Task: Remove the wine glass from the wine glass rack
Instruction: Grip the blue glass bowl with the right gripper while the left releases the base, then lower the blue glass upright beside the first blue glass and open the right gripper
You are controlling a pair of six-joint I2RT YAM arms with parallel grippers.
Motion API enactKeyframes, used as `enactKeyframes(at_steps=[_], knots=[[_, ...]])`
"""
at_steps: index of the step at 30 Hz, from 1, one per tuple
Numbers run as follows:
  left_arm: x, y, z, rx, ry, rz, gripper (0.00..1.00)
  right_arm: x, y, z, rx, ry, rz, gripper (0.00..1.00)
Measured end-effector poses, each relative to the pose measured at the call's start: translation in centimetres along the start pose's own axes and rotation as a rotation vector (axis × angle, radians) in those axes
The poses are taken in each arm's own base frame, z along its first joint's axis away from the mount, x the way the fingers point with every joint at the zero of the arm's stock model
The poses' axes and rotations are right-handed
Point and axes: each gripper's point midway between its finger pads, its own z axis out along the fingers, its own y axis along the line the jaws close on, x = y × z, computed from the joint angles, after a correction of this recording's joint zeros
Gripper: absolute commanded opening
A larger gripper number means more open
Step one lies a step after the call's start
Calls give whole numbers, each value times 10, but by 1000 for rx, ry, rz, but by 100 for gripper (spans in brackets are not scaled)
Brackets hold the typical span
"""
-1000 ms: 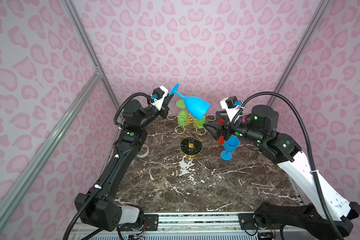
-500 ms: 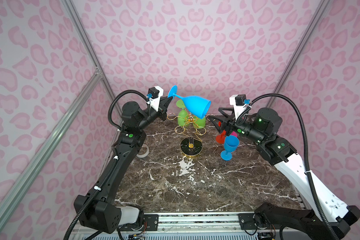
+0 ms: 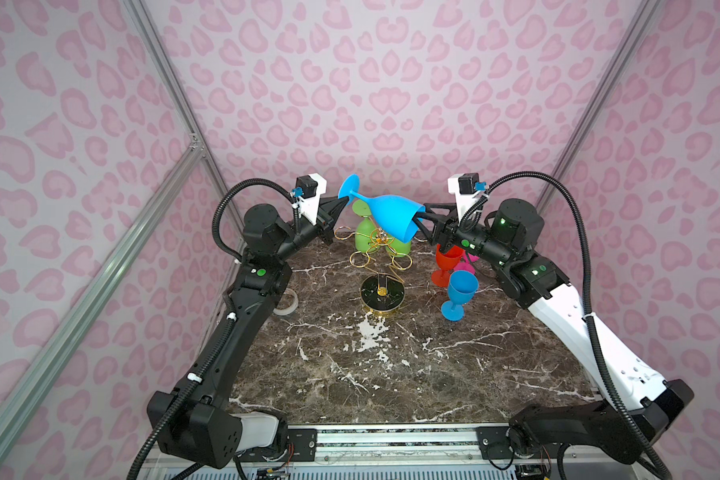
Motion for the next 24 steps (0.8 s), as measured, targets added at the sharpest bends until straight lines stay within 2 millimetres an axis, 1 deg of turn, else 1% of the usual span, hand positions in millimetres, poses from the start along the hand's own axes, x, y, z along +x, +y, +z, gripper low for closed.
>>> enactKeyframes(at_steps=[3,5,7,8,12,16,17,19,21,24], knots=[[0,-4,0,24,0,-21,3,-6,2,3,-12,-16,1,26],[0,-5,0,27,0,-34,3,-6,4,5,-29,-14,5,14],[0,-6,0,32,1,-48,5,-6,6,6,-40,-12,10,3],[0,-6,0,34,1,-57,7,-7,7,5,-45,-12,9,0],[-1,-8,0,49,-1,-74,18,-8,8,4,-50,-13,21,0],[-4,-10,0,58,-12,-75,35,-12,13,-1,-54,-17,22,0],[-4,-8,0,49,-13,-77,42,-13,15,-4,-56,-18,24,0],[-4,-4,0,27,-14,-80,49,-17,19,-12,-55,-20,23,0],[-5,-2,-1,17,-16,-80,53,-21,22,-21,-47,-23,21,0],[-10,-3,-5,16,-27,-86,57,-20,27,-35,-38,-5,27,0]])
